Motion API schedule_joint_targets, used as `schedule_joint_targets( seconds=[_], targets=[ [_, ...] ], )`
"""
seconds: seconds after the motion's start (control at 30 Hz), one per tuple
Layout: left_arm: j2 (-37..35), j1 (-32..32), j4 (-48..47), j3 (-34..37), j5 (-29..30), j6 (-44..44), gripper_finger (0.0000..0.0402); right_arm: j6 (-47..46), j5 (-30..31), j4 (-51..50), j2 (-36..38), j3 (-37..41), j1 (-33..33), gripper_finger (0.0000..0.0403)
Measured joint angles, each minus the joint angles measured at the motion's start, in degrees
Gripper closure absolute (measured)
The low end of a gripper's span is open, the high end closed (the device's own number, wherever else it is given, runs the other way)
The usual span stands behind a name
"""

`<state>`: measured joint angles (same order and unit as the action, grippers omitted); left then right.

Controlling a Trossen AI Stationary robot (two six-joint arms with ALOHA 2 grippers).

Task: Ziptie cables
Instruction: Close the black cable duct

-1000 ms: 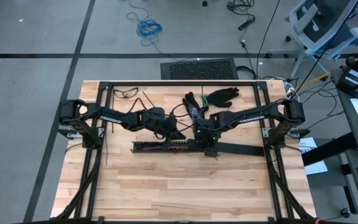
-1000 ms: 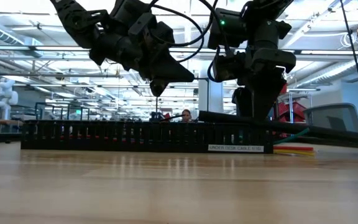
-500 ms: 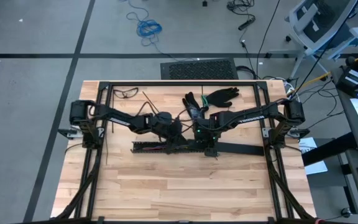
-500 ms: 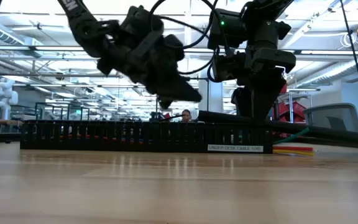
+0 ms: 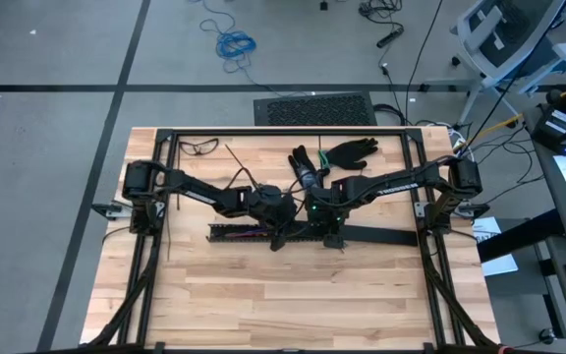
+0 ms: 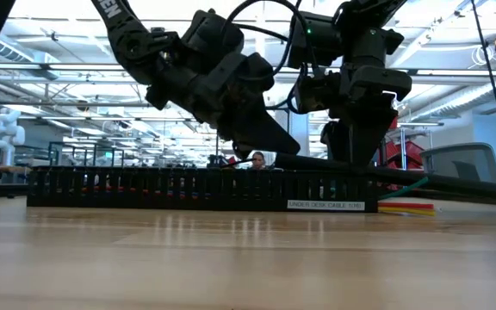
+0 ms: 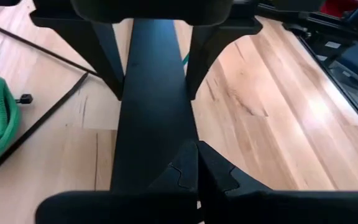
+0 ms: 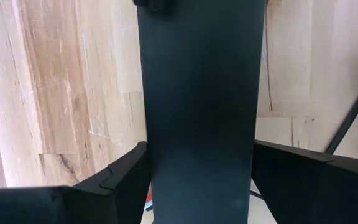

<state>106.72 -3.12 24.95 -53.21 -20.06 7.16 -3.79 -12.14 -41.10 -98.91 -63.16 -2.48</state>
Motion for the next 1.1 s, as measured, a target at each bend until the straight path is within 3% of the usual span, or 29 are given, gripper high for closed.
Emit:
schedule_joint_targets(
  seconds=[1.1],
  targets=[
    [1.8, 0.2, -0.2, -0.1, 2.4, 3.0, 0.0401, 1.2, -1.5, -0.8, -0.1, 0.0, 0.2, 0.0160]
  ],
)
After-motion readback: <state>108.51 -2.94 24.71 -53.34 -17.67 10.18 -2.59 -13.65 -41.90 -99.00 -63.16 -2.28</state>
